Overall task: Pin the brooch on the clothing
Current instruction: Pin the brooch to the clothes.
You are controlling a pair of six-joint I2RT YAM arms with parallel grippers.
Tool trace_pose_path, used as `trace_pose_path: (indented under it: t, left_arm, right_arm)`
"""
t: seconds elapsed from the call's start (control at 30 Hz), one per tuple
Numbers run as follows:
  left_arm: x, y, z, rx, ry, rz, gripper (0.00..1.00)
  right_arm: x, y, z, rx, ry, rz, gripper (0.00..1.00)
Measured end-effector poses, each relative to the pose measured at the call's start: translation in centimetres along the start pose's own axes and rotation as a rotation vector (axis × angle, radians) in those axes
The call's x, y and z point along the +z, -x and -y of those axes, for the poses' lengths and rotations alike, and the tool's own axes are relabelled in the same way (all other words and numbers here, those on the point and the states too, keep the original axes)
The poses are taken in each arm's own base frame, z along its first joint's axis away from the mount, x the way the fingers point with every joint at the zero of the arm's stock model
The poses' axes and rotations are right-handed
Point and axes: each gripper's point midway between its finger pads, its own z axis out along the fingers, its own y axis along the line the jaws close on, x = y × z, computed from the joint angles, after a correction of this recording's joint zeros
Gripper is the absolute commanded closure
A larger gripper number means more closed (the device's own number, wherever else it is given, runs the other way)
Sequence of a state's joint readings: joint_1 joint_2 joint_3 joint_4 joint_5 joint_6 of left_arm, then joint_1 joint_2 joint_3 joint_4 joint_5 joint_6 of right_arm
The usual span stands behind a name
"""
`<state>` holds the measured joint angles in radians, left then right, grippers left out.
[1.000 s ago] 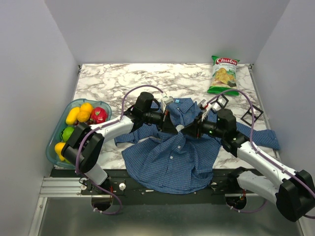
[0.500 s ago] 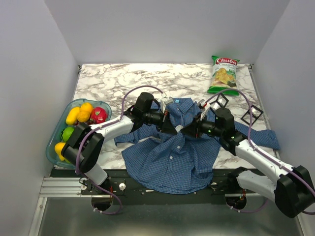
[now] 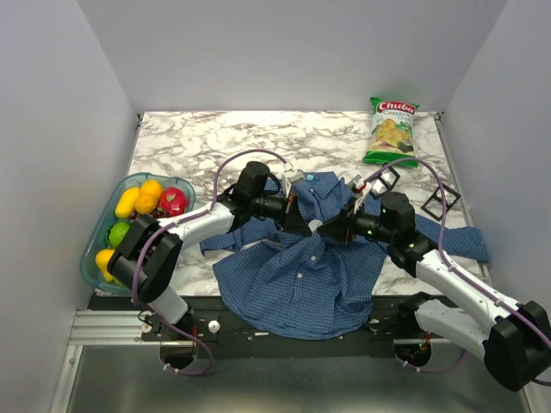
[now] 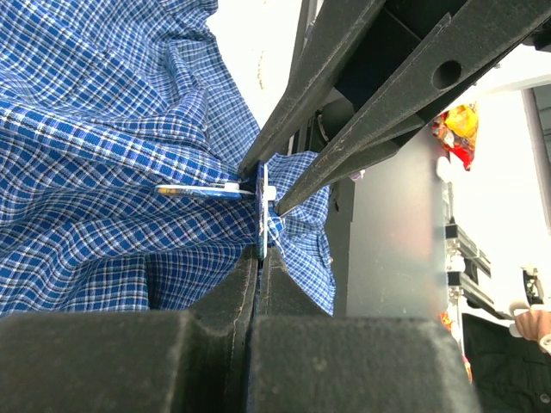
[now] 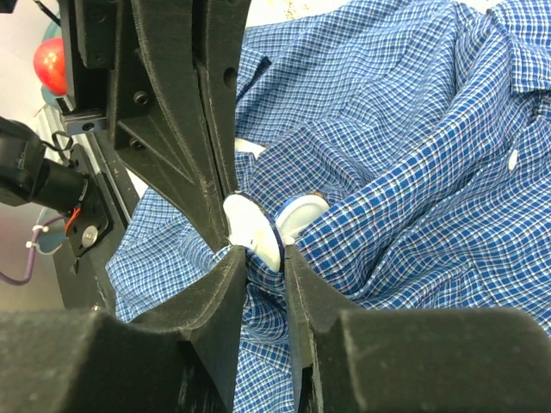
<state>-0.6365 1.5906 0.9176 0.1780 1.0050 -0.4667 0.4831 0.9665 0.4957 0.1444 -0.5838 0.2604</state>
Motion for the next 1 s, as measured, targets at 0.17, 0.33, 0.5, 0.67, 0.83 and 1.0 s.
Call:
trace_pose_path:
  t: [0.17, 0.33, 0.5, 0.67, 0.83, 1.0]
  left_arm:
    - [0.02, 0.05, 0.2, -0.005, -0.008, 0.0, 1.0]
    - [0.01, 0.05, 0.26, -0.01, -0.011, 0.0, 1.0]
    - [0.02, 0.18, 0.35, -0.009, -0.015, 0.003, 1.0]
    - [0.03, 0.35, 0.62, -0.006, -0.028, 0.007, 1.0]
    - [0.04, 0.45, 0.72, -0.002, -0.033, 0.01, 1.0]
    - [0.04, 0.36, 0.7, -0.003, -0.033, 0.009, 1.0]
  right_arm:
    - [-0.12, 0.05, -0.12, -0.004, 0.003, 0.005, 0.67]
    - [-0.12, 0.03, -0.21, -0.004, 0.008, 0.003, 0.64]
    - [-0.22, 0.09, -0.32, -0.01, 0.011, 0.007, 0.6]
    - [-0.52, 0.25, -0.55, -0.02, 0.014, 0.016, 0.6]
    - [-0.61, 0.28, -0.62, -0.022, 0.014, 0.019, 0.62]
    - [-0.6, 0.26, -0.6, -0.021, 0.014, 0.018, 0.66]
